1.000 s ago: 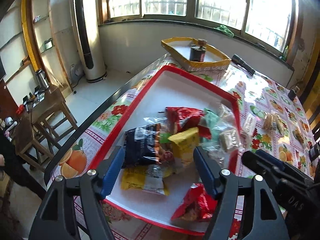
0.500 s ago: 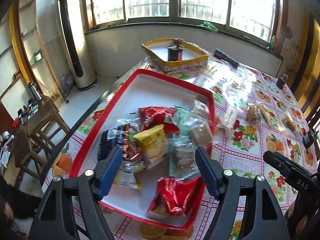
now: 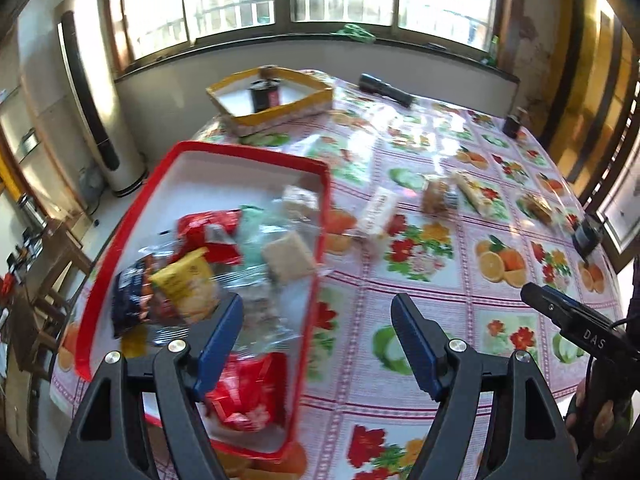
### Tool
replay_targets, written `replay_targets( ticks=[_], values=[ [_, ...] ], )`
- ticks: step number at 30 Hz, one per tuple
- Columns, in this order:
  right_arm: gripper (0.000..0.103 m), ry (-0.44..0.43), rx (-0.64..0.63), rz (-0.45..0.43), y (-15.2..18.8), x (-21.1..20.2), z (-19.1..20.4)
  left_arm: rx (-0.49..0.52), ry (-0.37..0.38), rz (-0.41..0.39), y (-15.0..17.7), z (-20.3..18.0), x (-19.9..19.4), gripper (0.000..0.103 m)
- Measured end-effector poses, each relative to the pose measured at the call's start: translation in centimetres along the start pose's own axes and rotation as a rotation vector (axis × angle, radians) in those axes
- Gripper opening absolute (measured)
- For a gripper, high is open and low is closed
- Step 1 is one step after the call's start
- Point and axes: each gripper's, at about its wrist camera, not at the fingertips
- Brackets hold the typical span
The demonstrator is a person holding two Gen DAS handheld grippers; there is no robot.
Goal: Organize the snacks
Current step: 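Move both grippers back over the remaining snacks on the tablecloth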
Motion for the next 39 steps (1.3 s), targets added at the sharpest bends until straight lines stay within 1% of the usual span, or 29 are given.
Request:
replay_targets(
  ticks=[4,8,11,13,15,17,20,22,25,27,29,30,31,32,34,35,37,38,39],
  values=[
    [0.061,0.020,0.016,-0.013,-0.5,-0.7,-1.8,0.032,0.049,0.015,-0.5,-1.7,0.7,0.076],
    [0.061,0.047,-0.011,-0.038,-1.7,-1.0,-3.6,0.078,0.092,0.029,-1.4,-3.7,1.8,0.076],
    [0.061,0.067,-0.054,-0.057,-3.5,-1.0,-5.0,0.121,0.098,0.032,-2.4,-5.0,2.9,0.076],
    [0.063,0.095,-0.085,-0.064,-5.4,-0.6,-6.2,0.142,0.107,0.041,-3.1,-5.7,3.7,0.076],
    [0.065,0.132,-0.117,-0.053,-7.4,0.2,-7.2,0.165,0.121,0.070,-4.1,-6.4,5.1,0.076],
    [0.065,0.161,-0.146,-0.037,-8.9,0.9,-7.9,0.184,0.123,0.080,-5.0,-6.8,6.2,0.076],
    [0.068,0.199,-0.203,-0.017,-11.2,2.3,-8.6,0.212,0.104,0.108,-6.6,-7.5,8.3,0.076],
    [0.071,0.221,-0.220,-0.009,-12.4,3.1,-9.2,0.224,0.085,0.129,-7.5,-7.9,9.8,0.076],
    [0.072,0.260,-0.235,0.014,-14.0,4.6,-10.1,0.240,0.055,0.154,-8.5,-8.5,12.0,0.076],
    [0.072,0.276,-0.246,0.027,-14.8,5.5,-10.5,0.252,0.039,0.182,-8.9,-8.7,13.6,0.076],
    [0.072,0.294,-0.257,0.047,-15.3,6.4,-10.8,0.254,0.008,0.205,-9.0,-8.7,15.0,0.076],
    [0.072,0.319,-0.265,0.057,-15.6,6.9,-10.9,0.253,-0.006,0.216,-9.0,-8.5,15.5,0.076],
    [0.072,0.355,-0.272,0.065,-15.8,7.5,-11.2,0.249,-0.010,0.223,-9.0,-8.4,16.0,0.076],
    [0.072,0.371,-0.276,0.075,-15.9,8.0,-11.4,0.242,-0.008,0.235,-9.0,-8.2,16.5,0.076],
    [0.072,0.380,-0.281,0.109,-16.0,9.0,-12.1,0.238,-0.009,0.265,-8.9,-8.0,17.4,0.076],
    [0.072,0.386,-0.290,0.110,-16.0,9.2,-12.2,0.235,-0.012,0.290,-8.7,-7.9,18.1,0.077],
    [0.073,0.372,-0.285,0.107,-16.1,9.2,-12.3,0.204,0.013,0.286,-8.6,-7.5,18.4,0.077],
    [0.072,0.374,-0.282,0.108,-16.1,9.1,-12.2,0.197,0.022,0.285,-8.6,-7.5,18.4,0.076],
    [0.066,0.372,-0.279,0.106,-16.0,9.1,-12.1,0.198,0.028,0.286,-8.6,-7.5,18.3,0.072]
  ],
)
Point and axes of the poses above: each gripper's, at about its wrist camera, not at the fingertips, and x roughly the way its jaws point, z to its left, y to its underside, and after that the axes turned 5 degrees about x, right-handed
